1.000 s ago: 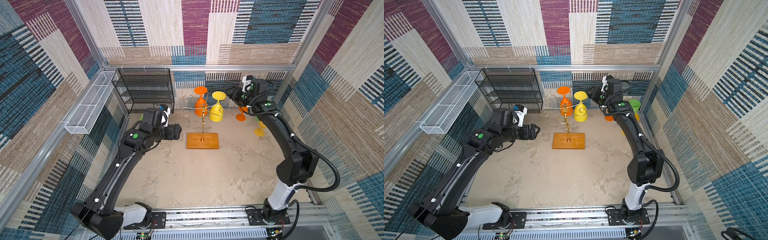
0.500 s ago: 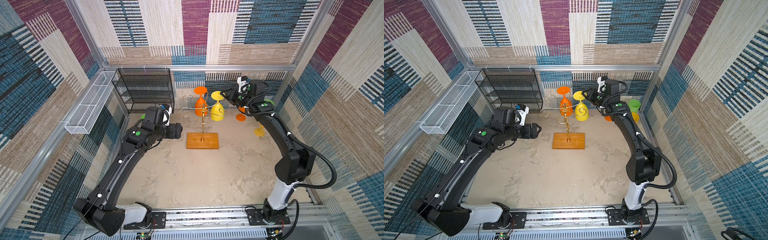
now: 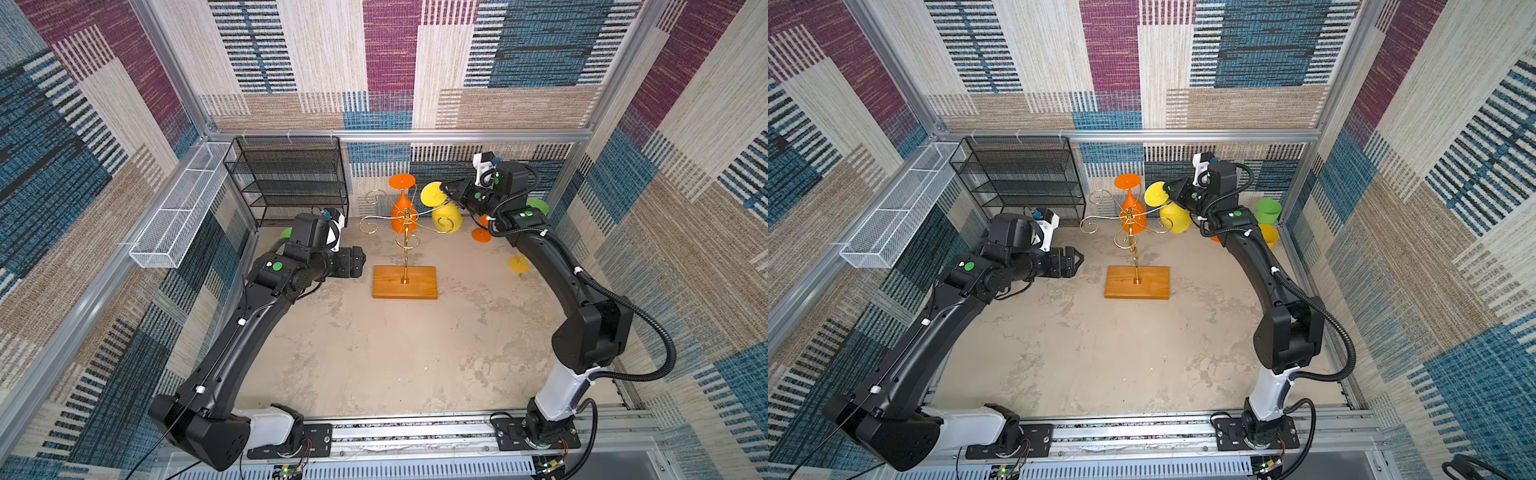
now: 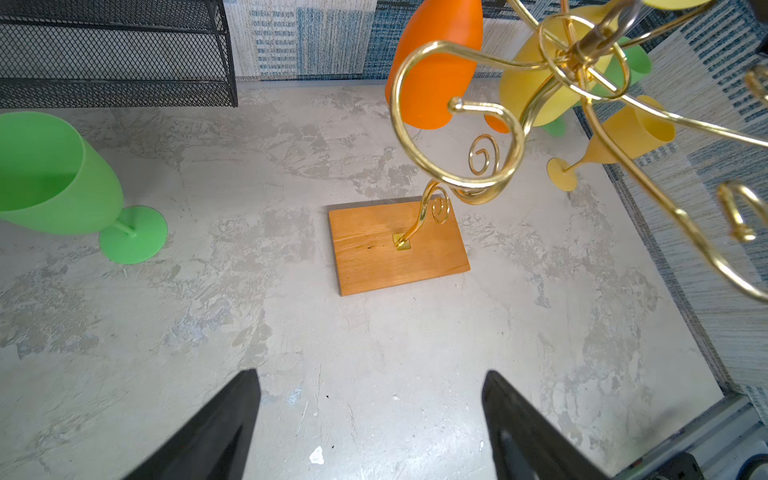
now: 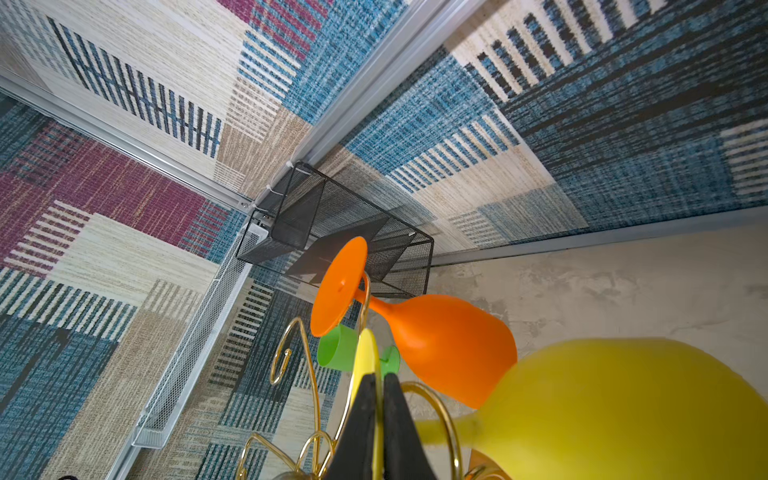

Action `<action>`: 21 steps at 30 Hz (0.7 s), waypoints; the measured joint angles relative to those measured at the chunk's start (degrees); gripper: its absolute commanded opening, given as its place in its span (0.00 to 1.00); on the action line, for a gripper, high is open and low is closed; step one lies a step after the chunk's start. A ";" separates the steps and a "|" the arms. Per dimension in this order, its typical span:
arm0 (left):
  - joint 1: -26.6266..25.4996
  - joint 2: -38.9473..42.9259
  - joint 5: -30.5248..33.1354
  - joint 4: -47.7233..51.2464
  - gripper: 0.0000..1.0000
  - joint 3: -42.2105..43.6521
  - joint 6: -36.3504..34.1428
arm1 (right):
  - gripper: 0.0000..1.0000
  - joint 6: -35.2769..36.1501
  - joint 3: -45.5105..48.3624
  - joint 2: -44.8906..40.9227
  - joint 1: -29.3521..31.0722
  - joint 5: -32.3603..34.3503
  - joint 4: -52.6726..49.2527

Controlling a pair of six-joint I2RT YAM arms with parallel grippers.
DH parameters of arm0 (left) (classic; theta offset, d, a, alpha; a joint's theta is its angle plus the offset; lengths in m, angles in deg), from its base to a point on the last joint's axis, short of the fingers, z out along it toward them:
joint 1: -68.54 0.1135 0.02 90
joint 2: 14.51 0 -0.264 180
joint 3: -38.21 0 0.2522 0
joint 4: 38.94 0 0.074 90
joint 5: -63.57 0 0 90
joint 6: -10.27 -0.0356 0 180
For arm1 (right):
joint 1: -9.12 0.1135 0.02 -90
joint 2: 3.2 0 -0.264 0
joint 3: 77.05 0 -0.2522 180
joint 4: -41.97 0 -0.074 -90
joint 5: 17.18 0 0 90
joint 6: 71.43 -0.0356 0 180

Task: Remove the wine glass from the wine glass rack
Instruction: 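Reach the right gripper to the hanging yellow glass foot and close on it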

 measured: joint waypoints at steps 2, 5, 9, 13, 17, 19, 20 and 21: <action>0.00 0.02 0.00 0.04 0.87 0.22 0.00 | 0.03 -0.79 1.31 -0.66 0.00 0.09 1.49; 0.00 0.02 0.00 0.07 0.87 0.31 0.00 | 0.00 -2.80 3.34 -1.84 0.00 0.20 3.76; 0.00 -0.07 0.00 0.04 0.87 0.31 0.00 | 0.00 -5.35 5.20 -2.75 0.00 -0.33 7.26; 0.00 -0.15 -0.02 0.04 0.87 0.31 0.00 | 0.00 -7.08 7.17 -4.24 0.04 -0.50 9.81; 0.00 -0.44 -0.02 0.04 0.86 0.28 0.00 | 0.00 -8.04 8.22 -6.10 0.11 -0.83 11.43; 0.00 -0.55 -0.04 0.07 0.86 0.28 0.00 | 0.00 -8.11 8.72 -6.86 0.15 -0.79 12.39; 0.00 -0.55 -0.04 0.07 0.86 0.28 0.00 | 0.00 -8.41 8.94 -7.17 0.15 -0.83 12.44; 0.00 -0.55 -0.04 0.04 0.86 0.26 0.00 | 0.00 -8.50 9.11 -7.41 0.15 -0.81 12.39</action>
